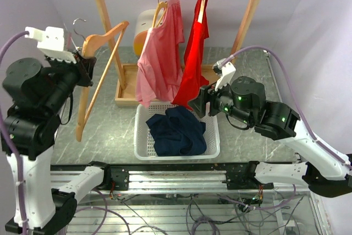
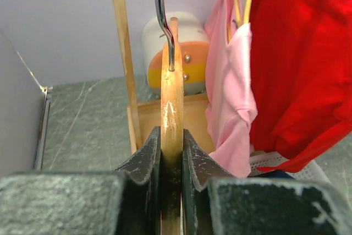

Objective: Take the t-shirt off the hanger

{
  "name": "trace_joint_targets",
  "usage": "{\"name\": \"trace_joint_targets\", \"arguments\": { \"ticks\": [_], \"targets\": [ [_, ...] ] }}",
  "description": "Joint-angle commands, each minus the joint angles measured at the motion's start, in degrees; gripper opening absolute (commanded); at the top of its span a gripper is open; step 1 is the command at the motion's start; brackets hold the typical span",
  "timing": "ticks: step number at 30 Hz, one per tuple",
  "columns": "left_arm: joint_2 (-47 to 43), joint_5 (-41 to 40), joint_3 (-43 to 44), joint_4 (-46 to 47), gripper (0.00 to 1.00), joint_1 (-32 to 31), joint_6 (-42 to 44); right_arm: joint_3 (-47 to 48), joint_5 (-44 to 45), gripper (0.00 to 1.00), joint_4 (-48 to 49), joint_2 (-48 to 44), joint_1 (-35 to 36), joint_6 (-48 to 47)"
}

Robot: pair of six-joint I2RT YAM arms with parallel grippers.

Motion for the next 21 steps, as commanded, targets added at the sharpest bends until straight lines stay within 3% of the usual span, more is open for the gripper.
{"name": "trace_joint_targets", "arguments": {
  "ticks": [1,15,21],
  "targets": [
    [2.6,-3.1,-2.5,5.8,0.07,0.1,-0.3,1.2,0.4,0.62,3.6,-1.0,0.1,-0.7],
    [25.7,-8.9,6.0,26.4,0.07,0.1,-3.6,1.4,-0.3,0.62,6.3,-1.8,0.1,-0.7],
    [29.8,-8.2,5.0,36.0,0.07,0.1,-4.7,-1.4,-0.4,0.62,8.1,-3.0,0.1,0.5]
  ]
}}
